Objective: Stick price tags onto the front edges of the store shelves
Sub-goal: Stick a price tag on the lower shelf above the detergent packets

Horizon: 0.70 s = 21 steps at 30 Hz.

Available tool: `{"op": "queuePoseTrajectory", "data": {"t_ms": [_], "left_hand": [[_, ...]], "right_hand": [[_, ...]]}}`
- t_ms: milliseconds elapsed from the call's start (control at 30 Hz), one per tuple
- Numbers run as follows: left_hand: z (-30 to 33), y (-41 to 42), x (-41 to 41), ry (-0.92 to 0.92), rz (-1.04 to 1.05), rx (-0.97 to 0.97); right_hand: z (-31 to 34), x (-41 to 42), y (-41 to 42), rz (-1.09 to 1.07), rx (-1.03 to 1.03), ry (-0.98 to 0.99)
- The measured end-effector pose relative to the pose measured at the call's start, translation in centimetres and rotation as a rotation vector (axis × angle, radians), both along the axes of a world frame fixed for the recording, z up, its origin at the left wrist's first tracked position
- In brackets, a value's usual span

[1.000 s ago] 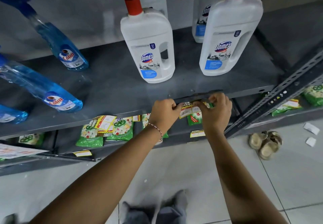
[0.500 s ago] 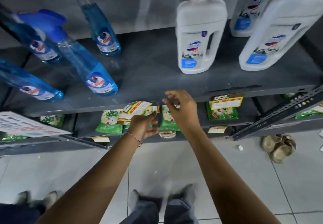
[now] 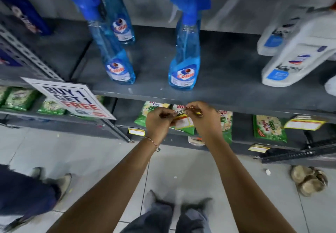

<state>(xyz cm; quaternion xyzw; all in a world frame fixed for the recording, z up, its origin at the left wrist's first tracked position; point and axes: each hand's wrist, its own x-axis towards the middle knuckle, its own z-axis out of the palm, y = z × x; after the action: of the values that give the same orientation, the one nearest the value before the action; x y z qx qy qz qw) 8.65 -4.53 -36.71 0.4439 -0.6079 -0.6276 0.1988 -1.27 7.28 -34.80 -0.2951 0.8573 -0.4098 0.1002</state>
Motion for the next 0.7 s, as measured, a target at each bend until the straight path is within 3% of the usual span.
{"op": "queuePoseTrajectory", "data": {"t_ms": [167,300,600,700], "left_hand": [[1.0,-6.1,3.6,-0.102,0.055,-0.264],[1.7,-8.9,4.7,-0.134,-0.01,-0.385],[0.9,-10.3,3.4,-0.175,-0.074,-0.523],[1.3,-10.5,3.6,-0.278,-0.142,-0.652]], "right_hand": [[-1.0,3.9,-6.4,-0.041,-0.013,0.027],[-1.1,5.7,-9.1,-0.101,0.006,0.174],[-2.3,6.0,-10.3,-0.182,0.054,0.401],[-2.1,5.1,-9.5,-0.222,0.063,0.438]]}}
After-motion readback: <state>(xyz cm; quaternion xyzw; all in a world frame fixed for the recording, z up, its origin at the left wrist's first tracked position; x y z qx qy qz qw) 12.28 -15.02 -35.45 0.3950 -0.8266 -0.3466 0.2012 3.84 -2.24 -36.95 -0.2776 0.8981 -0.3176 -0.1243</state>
